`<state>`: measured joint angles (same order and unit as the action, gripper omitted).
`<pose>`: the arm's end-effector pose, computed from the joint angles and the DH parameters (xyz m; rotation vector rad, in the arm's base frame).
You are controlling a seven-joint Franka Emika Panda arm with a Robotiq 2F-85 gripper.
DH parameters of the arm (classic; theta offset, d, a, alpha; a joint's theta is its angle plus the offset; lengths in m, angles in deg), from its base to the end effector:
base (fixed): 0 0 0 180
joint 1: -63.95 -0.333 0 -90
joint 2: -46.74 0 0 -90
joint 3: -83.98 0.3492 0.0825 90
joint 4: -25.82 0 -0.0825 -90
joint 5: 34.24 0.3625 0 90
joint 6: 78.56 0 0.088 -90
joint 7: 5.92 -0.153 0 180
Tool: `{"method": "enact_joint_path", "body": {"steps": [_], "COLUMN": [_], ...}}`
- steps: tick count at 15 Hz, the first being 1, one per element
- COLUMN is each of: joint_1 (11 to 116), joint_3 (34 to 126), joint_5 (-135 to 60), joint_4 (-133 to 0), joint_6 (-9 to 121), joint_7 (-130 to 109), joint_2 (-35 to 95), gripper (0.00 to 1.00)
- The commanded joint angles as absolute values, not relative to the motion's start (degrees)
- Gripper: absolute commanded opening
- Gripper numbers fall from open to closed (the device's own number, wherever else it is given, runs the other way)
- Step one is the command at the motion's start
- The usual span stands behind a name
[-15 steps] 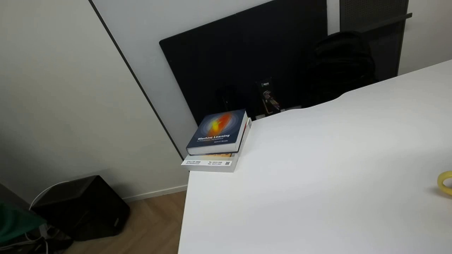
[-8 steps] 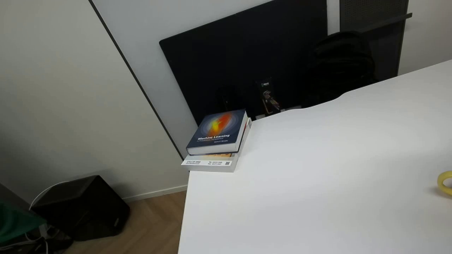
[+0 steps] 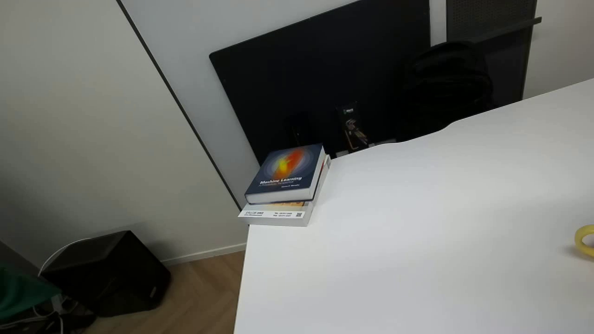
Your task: Pick up the marker from the table and put it in the cup
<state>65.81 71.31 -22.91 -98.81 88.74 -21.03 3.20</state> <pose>0.5231 -0.1577 0.0484 2.8750 -0.9697 0.0235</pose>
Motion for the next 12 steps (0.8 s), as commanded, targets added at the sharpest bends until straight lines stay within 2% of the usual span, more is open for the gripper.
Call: {"method": "enact_joint_path", "body": {"steps": [1,3,7,12], "joint_1": [61.9,59.9,56.6,57.5], "joint_3": [67.5,65.6,63.4,66.4], "joint_5": [-24.0,-24.6,-26.3,-28.3], "joint_4": [-98.4,-98.1,-97.1,-96.8], "joint_6": [85.9,84.2,78.7,70.8], "joint_7": [-25.2,-26.6,-29.0,-28.5], "joint_2": [4.4,5.2,7.8,12.9], "gripper": [0.06,0.02,0.05,0.05]}}
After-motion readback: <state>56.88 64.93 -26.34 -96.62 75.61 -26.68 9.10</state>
